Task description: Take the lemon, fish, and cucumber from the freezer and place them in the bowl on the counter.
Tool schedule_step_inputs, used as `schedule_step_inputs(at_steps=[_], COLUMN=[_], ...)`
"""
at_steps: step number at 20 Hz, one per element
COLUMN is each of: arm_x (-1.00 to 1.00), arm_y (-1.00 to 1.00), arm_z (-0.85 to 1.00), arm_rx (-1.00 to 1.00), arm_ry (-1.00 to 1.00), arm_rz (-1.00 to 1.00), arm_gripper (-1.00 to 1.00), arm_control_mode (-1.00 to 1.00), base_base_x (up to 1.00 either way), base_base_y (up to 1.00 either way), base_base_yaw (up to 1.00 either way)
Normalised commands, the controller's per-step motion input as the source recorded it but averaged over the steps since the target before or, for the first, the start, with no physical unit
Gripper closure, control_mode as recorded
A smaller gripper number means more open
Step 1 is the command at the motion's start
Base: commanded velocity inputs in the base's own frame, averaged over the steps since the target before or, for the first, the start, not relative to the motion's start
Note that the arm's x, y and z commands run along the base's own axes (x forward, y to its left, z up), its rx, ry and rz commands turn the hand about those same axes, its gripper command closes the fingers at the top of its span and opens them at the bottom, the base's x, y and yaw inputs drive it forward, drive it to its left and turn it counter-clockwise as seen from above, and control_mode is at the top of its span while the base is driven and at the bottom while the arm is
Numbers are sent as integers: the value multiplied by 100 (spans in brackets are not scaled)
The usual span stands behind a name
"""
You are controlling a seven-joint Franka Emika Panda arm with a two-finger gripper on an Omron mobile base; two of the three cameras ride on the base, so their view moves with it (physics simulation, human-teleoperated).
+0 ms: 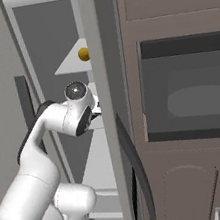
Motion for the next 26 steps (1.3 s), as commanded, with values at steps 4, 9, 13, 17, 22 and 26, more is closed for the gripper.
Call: schedule_step_inputs(at_steps=[4,9,13,17,22,26], arm_x=[28,26,23,17,14,15], arm_y=[0,0,0,0,0,0], arm_z=[-7,-7,-10,-9,-9,-11], arm_rx=[0,0,0,0,0,0], arm_ry=[3,4,4,5,4,4], arm_rz=[0,0,0,0,0,0], arm_gripper=[-100,-100,-100,-100,-100,-100], arm_control_mode=[-100,-100,-100,-100,-100,-100], base_base_x=[0,0,0,0,0,0], base_base_y=[0,0,0,0,0,0], base_base_yaw=[0,0,0,0,0,0])
